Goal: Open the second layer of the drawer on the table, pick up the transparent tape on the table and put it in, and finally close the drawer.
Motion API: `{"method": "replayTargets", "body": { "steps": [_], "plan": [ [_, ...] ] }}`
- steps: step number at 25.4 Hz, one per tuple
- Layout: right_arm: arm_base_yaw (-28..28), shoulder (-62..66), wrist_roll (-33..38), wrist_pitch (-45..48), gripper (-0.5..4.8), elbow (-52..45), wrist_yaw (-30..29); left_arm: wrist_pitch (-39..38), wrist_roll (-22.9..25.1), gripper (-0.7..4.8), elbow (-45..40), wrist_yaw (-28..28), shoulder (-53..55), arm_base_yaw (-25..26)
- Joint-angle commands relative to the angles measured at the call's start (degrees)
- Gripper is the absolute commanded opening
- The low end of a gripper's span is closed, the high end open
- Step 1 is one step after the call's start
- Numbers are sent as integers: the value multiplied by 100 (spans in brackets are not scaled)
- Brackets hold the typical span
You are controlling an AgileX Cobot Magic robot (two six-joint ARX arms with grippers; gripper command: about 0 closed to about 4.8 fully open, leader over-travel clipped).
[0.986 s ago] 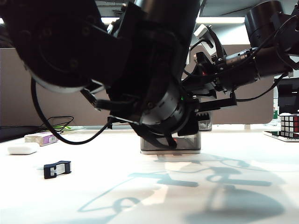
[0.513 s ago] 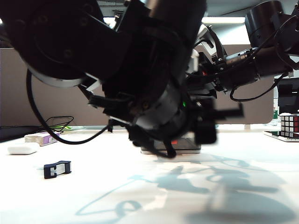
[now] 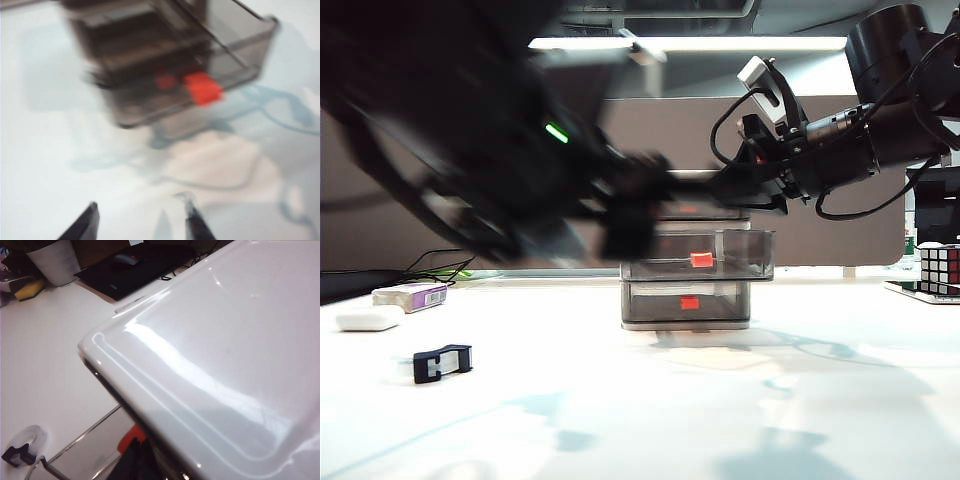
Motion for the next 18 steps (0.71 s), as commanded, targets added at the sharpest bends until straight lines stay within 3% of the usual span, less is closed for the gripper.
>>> {"method": "replayTargets", "body": {
  "steps": [1, 6, 8, 13, 15, 16, 18],
  "plan": [
    [2, -13, 0, 9, -5, 35, -57, -855, 472, 215, -199, 367, -890, 247],
    [2, -13, 7, 4, -4, 35, -94, -2138, 1255, 215, -227, 1921, -1969, 962],
    [4, -13, 118, 9, -5, 35, -208, -2667, 1482, 215, -225, 2730, -2400, 1585],
    [0, -15, 133, 2, -5, 35, -315, -3438, 2002, 226, -223, 3934, -2514, 2636],
    [0, -15, 153, -13, -5, 35, -345, -3689, 2282, 264, -223, 4601, -2468, 3056],
    [0, -15, 157, -15, -5, 35, -415, -3910, 2673, 297, -223, 5005, -2470, 3342],
    [0, -15, 164, -13, -5, 35, -420, -4022, 3077, 350, -223, 5095, -2474, 3495]
  ]
}}
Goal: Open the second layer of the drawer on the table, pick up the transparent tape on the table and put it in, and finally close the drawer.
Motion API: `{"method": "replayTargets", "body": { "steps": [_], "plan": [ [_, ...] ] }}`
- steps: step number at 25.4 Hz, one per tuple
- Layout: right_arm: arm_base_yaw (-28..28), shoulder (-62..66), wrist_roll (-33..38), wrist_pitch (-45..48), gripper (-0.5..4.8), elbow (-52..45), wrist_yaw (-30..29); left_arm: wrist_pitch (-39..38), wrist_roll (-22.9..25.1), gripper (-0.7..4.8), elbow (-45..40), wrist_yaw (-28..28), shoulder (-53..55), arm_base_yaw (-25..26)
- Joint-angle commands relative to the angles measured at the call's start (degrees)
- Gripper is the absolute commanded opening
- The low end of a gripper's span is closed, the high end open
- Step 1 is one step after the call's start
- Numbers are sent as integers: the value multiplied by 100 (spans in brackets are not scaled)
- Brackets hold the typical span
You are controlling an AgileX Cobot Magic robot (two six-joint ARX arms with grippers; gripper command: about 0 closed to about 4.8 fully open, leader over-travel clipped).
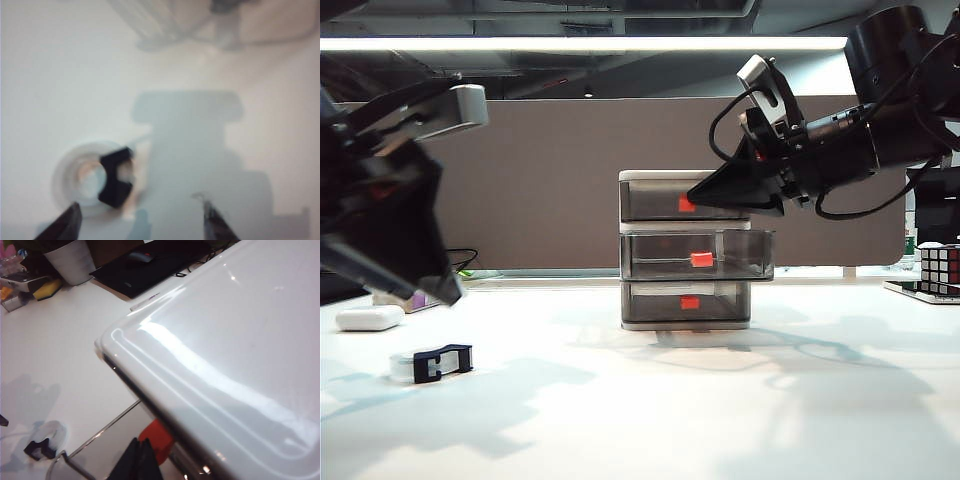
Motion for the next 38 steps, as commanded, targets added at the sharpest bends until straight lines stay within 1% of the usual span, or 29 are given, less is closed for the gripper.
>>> {"method": "replayTargets", "body": {
  "steps": [1, 2, 4, 5, 7, 9, 10, 13, 15, 17, 20, 21, 22, 23, 25, 27, 29, 32, 34, 36, 38],
  "plan": [
    [7, -15, 35, 31, -5, 35, -87, -197, 857, 389, 15, 380, -26, 184],
    [7, -15, 39, 22, -5, 35, -90, -205, 975, 414, 13, 383, -24, 195],
    [7, -15, 63, 13, -5, 33, -90, -203, 1250, 434, 13, 374, -22, 192],
    [7, -15, 85, 13, -5, 33, -92, -201, 1471, 436, 13, 264, -22, 192],
    [7, -15, 103, 13, -5, 33, -92, -170, 1707, 436, 13, 2, 9, 192],
    [7, -15, 105, 11, -5, 33, -92, -52, 1932, 436, -22, -35, 153, 195],
    [7, -15, 107, 11, -5, 33, -92, 109, 1971, 436, -83, -26, 229, 195],
    [7, -15, 107, -33, -5, 33, -92, 1071, 1971, 436, -422, -13, 518, 195],
    [7, -15, 105, -87, -5, 33, -116, 1405, 1976, 436, -527, -17, 627, 197],
    [7, -15, 103, -125, -5, 31, -138, 1572, 1974, 436, -568, -72, 656, 271],
    [7, -15, 103, -136, -5, 31, -205, 1738, 1945, 436, -632, 208, 656, 673],
    [7, -15, 103, -146, -5, 31, -212, 1764, 1886, 436, -634, 522, 656, 1043],
    [7, -15, 101, -153, -5, 31, -212, 1836, 1738, 436, -634, 791, 656, 1272],
    [7, -15, 101, -151, -5, 31, -212, 1991, 1521, 436, -636, 1241, 656, 1611],
    [7, -15, 103, -153, -5, 31, -212, 2037, 1499, 436, -634, 1805, 656, 1991],
    [7, -15, 101, -153, -5, 31, -210, 2035, 1408, 436, -634, 2107, 656, 2059],
    [7, -15, 101, -155, -5, 31, -210, 2006, 1423, 436, -667, 2253, 656, 2055],
    [7, -15, 101, -155, -5, 31, -210, 2011, 1510, 436, -710, 2251, 710, 2057],
    [7, -15, 101, -157, -4, 31, -210, 2013, 1554, 436, -710, 2367, 793, 2057],
    [7, -15, 103, -157, -5, 31, -212, 2061, 1657, 436, -726, 2398, 1019, 2055],
    [7, -15, 101, -162, -5, 31, -219, 2197, 1657, 436, -726, 2400, 1241, 2055]
  ]
}}
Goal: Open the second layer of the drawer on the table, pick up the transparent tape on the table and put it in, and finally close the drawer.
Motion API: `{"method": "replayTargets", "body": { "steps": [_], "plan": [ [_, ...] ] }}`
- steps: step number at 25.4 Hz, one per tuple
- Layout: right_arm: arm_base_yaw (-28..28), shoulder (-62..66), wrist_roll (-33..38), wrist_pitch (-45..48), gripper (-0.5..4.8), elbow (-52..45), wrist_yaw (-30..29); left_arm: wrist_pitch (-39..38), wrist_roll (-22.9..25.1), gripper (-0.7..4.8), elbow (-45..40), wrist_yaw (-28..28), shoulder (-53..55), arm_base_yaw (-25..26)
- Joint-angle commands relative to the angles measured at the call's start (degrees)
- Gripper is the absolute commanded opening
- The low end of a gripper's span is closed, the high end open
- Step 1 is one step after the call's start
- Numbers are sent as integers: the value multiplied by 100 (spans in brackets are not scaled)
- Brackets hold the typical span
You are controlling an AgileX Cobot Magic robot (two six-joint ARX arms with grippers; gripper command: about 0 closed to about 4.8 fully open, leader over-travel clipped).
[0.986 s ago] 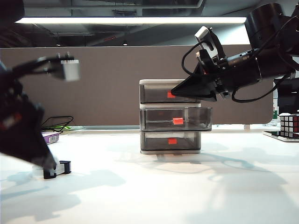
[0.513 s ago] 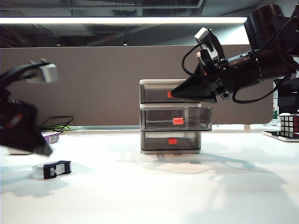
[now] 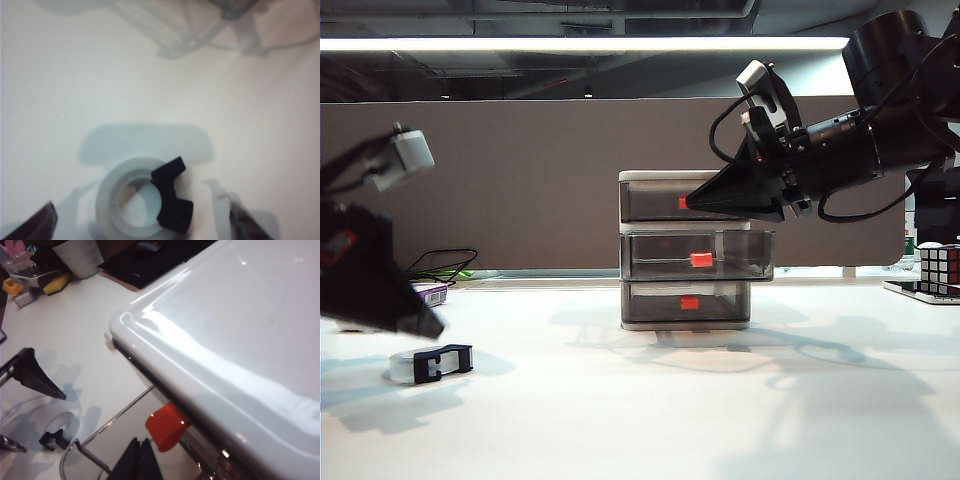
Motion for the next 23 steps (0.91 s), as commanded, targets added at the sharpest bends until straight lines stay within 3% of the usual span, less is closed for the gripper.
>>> {"method": "replayTargets", "body": {
  "steps": [1, 9, 19, 23],
  "plan": [
    [4, -15, 17, 55, -5, 31, -44, 317, 68, 436, -7, 59, 328, -11],
    [4, -15, -11, 57, -5, 31, -37, 723, 68, 435, -7, 52, 789, -13],
    [4, -15, -13, 61, -5, 31, -26, 715, 225, 425, -7, -122, 876, -33],
    [4, -15, -13, 59, -5, 31, -26, 688, 286, 425, -7, -343, 1078, -264]
  ]
}}
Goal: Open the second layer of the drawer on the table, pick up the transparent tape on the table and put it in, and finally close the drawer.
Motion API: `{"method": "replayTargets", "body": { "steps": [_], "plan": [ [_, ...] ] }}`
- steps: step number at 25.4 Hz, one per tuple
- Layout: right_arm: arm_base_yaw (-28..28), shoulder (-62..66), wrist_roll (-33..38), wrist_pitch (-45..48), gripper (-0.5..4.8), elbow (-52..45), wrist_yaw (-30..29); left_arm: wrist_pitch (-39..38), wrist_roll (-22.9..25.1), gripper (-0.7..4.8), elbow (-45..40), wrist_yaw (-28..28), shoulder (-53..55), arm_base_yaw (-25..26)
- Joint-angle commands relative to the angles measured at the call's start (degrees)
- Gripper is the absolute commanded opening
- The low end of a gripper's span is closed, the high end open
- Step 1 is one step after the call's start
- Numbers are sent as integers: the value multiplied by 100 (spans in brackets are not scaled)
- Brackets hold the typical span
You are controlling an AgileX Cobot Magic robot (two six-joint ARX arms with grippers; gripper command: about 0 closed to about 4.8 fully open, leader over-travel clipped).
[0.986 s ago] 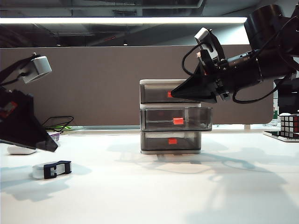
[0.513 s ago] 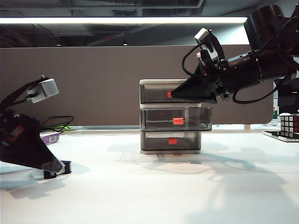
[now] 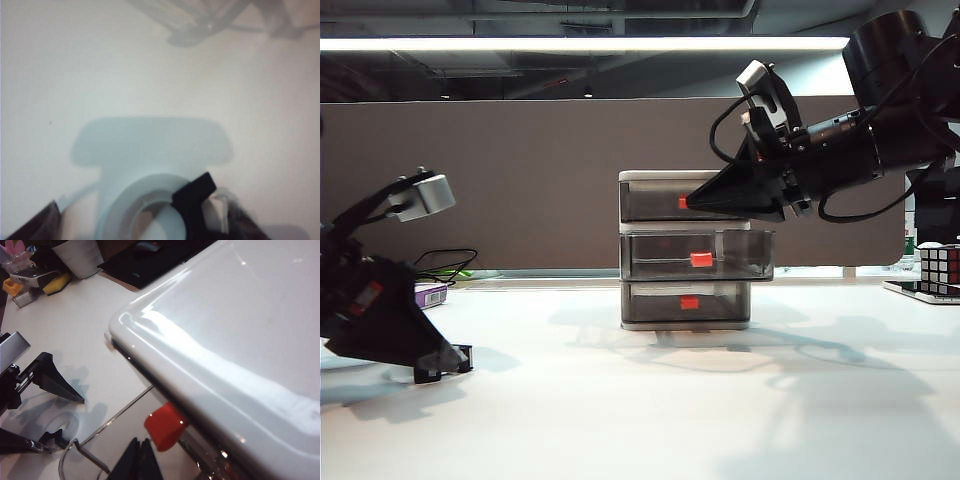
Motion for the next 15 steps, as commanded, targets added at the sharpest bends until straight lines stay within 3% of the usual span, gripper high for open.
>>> {"method": "replayTargets", "body": {
  "steps": [1, 8, 10, 13, 15],
  "plan": [
    [4, -15, -7, 61, -5, 33, -28, -264, 153, 425, -20, -271, 153, -243],
    [4, -15, -7, 61, -5, 33, -28, -385, 168, 424, -17, -568, 177, -339],
    [4, -15, -4, 61, -5, 33, -28, -452, 164, 377, -20, -568, 177, -339],
    [4, -15, -2, 59, -5, 33, -31, -595, 101, 365, -17, -564, 177, -339],
    [4, -15, -2, 59, -5, 33, -31, -684, 101, 271, -17, -562, 175, -339]
  ]
}}
